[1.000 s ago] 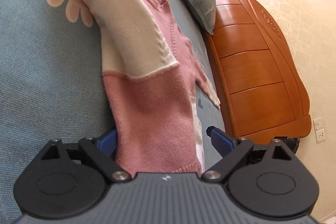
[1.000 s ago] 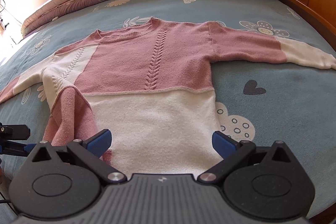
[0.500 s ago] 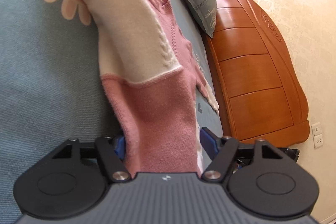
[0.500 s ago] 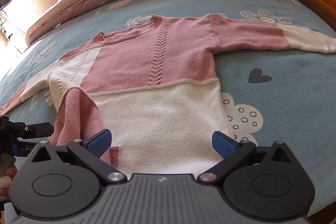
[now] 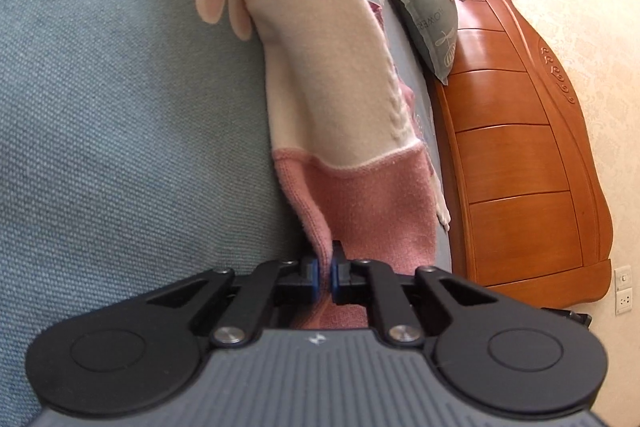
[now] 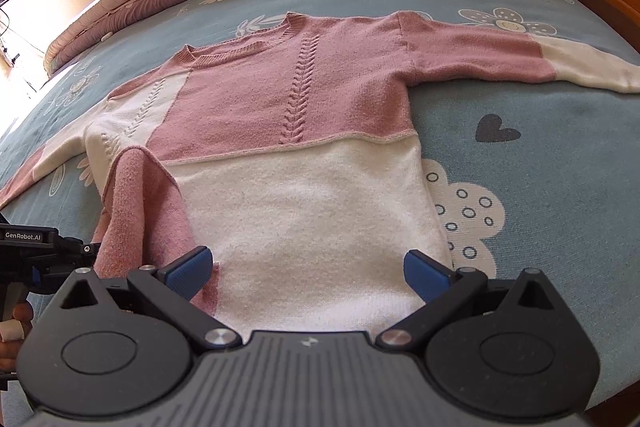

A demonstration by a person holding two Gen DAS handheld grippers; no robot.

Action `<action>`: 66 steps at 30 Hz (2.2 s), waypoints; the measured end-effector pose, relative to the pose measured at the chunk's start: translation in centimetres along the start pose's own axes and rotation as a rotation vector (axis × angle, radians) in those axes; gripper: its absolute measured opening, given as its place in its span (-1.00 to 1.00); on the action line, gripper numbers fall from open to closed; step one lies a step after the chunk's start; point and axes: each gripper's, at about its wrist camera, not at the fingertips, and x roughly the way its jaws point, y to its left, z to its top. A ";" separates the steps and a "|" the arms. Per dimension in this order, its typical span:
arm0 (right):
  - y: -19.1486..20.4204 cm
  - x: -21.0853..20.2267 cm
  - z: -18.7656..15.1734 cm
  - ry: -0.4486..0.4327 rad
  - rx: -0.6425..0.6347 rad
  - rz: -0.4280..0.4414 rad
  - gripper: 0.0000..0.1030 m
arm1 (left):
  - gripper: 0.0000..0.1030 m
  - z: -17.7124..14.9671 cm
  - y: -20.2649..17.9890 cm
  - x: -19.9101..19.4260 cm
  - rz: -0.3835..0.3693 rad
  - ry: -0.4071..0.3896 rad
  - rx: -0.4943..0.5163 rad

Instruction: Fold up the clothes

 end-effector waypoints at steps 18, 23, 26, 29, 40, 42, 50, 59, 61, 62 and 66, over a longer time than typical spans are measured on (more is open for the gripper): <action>-0.4 -0.1 -0.1 0.001 0.015 -0.011 1.00 | -0.91 0.1 -2.4 -4.2 0.058 -0.097 0.048; -0.2 -0.2 0.0 -0.004 0.010 -0.008 1.00 | -0.91 0.5 -2.7 -8.1 0.108 -0.152 0.061; 0.1 -0.2 0.1 -0.005 0.006 -0.006 1.00 | -0.91 0.7 -2.7 -10.7 0.138 -0.189 0.058; 0.3 -0.3 0.2 -0.008 0.002 0.000 1.00 | -0.91 0.5 -2.5 -13.5 0.174 -0.223 0.061; 1.0 -0.7 0.4 -0.012 0.001 0.025 1.00 | -0.90 0.0 -0.2 -18.7 0.280 -0.241 0.033; 1.1 -1.0 0.3 -0.011 -0.004 0.036 1.00 | -0.87 -0.1 0.4 -18.3 0.314 -0.222 0.018; 0.5 -2.0 -0.2 -0.001 -0.011 0.031 1.00 | -0.82 0.2 -0.1 -19.1 0.405 -0.247 0.079; 1.8 -1.4 0.0 0.005 0.014 0.091 1.00 | -0.05 6.9 0.1 -16.3 0.245 -0.325 0.060; 2.1 -1.3 0.1 0.012 0.000 0.081 1.00 | -0.05 8.7 1.4 -14.8 0.196 -0.334 -0.003; 2.2 -1.2 0.1 0.016 -0.001 0.075 1.00 | -0.05 9.6 2.2 -14.0 0.173 -0.336 -0.045; 1.7 -0.7 0.1 0.037 0.011 0.046 1.00 | -0.05 12.3 5.6 -10.9 0.122 -0.337 -0.195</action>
